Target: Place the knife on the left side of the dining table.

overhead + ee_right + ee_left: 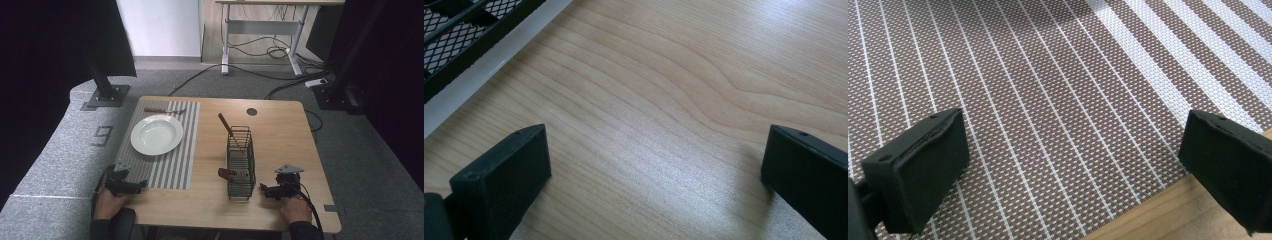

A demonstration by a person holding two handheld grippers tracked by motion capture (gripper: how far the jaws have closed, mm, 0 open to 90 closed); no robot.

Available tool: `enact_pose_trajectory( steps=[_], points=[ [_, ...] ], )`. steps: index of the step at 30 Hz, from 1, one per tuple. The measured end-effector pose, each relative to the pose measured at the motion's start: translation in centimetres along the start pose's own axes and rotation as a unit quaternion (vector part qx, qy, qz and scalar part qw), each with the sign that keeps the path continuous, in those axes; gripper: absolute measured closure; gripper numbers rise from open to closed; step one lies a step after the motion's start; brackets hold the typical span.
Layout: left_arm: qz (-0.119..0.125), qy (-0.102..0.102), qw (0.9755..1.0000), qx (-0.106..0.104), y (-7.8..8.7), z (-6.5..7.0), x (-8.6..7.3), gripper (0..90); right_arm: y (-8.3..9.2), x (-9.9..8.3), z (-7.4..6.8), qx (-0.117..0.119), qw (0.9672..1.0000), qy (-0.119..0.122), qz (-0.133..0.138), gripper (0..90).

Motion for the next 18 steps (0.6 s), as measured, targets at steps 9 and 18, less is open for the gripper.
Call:
enact_pose_trajectory(
  steps=[9,18],
  points=[
    [0.000,0.000,1.0000,0.000,0.00,0.01,0.00,0.0,-0.35,0.34,0.03,0.010,0.9999,0.009,0.000,0.0],
    [0.001,0.004,1.0000,0.000,0.01,-0.01,0.03,0.0,-0.36,0.35,0.02,0.009,0.9999,0.009,0.000,0.0]
  ],
)
Point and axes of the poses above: each handheld gripper's, and its own axes: y roughly backward along the jaws, x roughly out of its top, z roughly to its right, the point moved 10 cm from there along -y, roughly forward along the jaws
